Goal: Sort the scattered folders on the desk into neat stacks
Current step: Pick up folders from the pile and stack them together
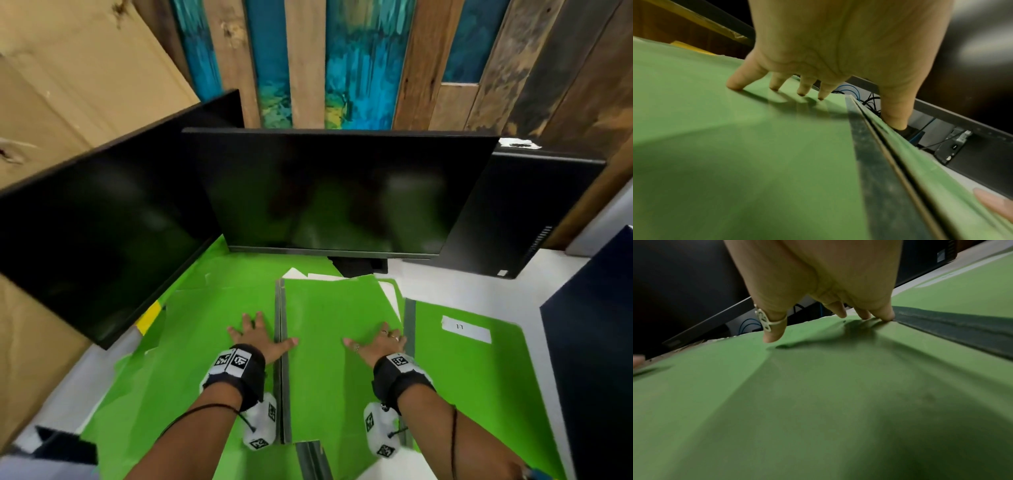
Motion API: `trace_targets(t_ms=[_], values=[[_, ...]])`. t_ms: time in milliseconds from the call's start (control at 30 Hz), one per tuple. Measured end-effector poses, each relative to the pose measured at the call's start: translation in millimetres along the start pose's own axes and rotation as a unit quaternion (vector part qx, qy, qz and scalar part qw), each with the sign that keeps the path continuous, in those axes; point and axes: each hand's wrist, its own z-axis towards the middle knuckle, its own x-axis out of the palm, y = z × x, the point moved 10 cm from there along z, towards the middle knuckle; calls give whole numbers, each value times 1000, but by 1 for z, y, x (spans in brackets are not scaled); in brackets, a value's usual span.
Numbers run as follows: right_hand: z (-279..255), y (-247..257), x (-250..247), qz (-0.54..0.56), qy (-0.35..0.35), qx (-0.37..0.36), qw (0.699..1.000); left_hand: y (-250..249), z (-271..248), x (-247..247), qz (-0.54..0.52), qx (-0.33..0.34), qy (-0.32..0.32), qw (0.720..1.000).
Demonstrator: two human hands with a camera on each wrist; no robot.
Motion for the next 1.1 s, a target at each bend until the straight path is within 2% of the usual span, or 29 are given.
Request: trace_targets(t_ms=[100, 200, 300, 433, 500, 600, 700, 767, 833, 900, 967, 1033, 1100], values=[[-5, 2, 4, -1, 6, -10, 1000, -17, -11, -4, -76, 13, 19, 997], [-7, 4, 6, 22, 20, -23, 999, -46, -26, -9, -165, 59, 27, 984], [-11, 20, 11, 78, 44, -52, 995, -89, -46, -21, -179, 145, 33, 973], [-16, 46, 3, 182, 52, -108, 976, -146, -86, -54, -171, 271, 3, 947], [-18, 55, -12, 271, 32, -149, 950, -164, -106, -73, -194, 321, -11, 927], [-23, 57, -39, 427, -7, -189, 884, -183, -133, -96, -298, 384, 37, 873], [-11, 40, -52, 552, -22, -186, 813, -199, -159, -121, -319, 452, 64, 831], [9, 30, -54, 601, -19, -197, 774, -204, -170, -137, -309, 481, 57, 818], [-1, 23, -70, 624, -28, -196, 756, -207, -171, -148, -305, 489, 47, 816], [-36, 15, -99, 613, -69, -174, 768, -207, -165, -155, -302, 486, 17, 820], [-39, -10, -109, 590, -107, -155, 785, -211, -155, -152, -267, 487, -24, 831], [-34, -48, -116, 544, -158, -112, 817, -215, -137, -134, -196, 460, -71, 863], [-30, -79, -115, 473, -181, -63, 860, -213, -110, -105, -142, 394, -93, 903]])
